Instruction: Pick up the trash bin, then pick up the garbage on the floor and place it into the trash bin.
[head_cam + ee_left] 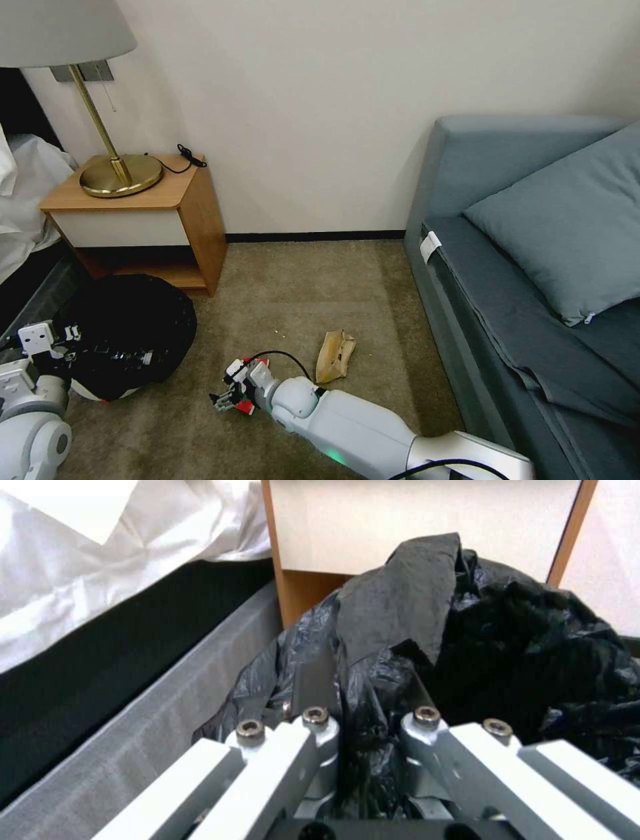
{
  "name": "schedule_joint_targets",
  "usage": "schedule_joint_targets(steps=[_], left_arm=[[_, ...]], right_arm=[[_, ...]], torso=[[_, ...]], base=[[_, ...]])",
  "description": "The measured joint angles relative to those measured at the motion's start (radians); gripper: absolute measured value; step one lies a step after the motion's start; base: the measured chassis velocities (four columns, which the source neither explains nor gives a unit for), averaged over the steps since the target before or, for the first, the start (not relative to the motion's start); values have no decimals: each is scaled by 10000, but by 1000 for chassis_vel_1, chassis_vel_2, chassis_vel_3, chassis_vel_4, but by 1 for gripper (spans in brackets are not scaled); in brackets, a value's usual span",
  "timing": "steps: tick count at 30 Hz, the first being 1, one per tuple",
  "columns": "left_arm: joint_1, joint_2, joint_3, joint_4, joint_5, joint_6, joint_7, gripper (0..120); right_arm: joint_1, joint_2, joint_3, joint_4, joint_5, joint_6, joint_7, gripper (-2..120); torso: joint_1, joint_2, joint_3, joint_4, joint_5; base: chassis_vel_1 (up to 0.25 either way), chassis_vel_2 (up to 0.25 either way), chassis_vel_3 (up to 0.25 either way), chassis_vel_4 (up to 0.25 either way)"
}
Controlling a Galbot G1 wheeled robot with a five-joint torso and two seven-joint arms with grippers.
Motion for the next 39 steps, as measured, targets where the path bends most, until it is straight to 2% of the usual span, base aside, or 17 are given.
schedule_joint_targets(steps=[6, 15, 19, 28, 39], left_arm=[[155, -45, -117, -265, 19, -1, 0, 6], [662, -174, -548, -659, 59, -21, 11, 6], [826, -180, -751, -796, 3, -28, 20, 6], [878, -290, -715, -822, 44, -101, 33, 6], [969, -246, -869, -826, 35, -170, 44, 6]], right_arm=[[-48, 472, -165, -569, 178, 202, 607, 100], [-105, 557, -189, -1426, -130, 174, 1380, 100], [-133, 553, -153, -1650, -145, 174, 1394, 100], [-131, 547, -223, -1714, 6, 376, 922, 100], [-21, 543, -217, -1402, 207, 439, 861, 100]], torso=[[0, 0, 1, -1, 1], [1, 0, 0, 0, 1], [1, 0, 0, 0, 1], [0, 0, 0, -1, 1], [0, 0, 0, 0, 2]], base=[[0, 0, 0, 0], [0, 0, 0, 0], [0, 0, 0, 0], [0, 0, 0, 0], [0, 0, 0, 0]])
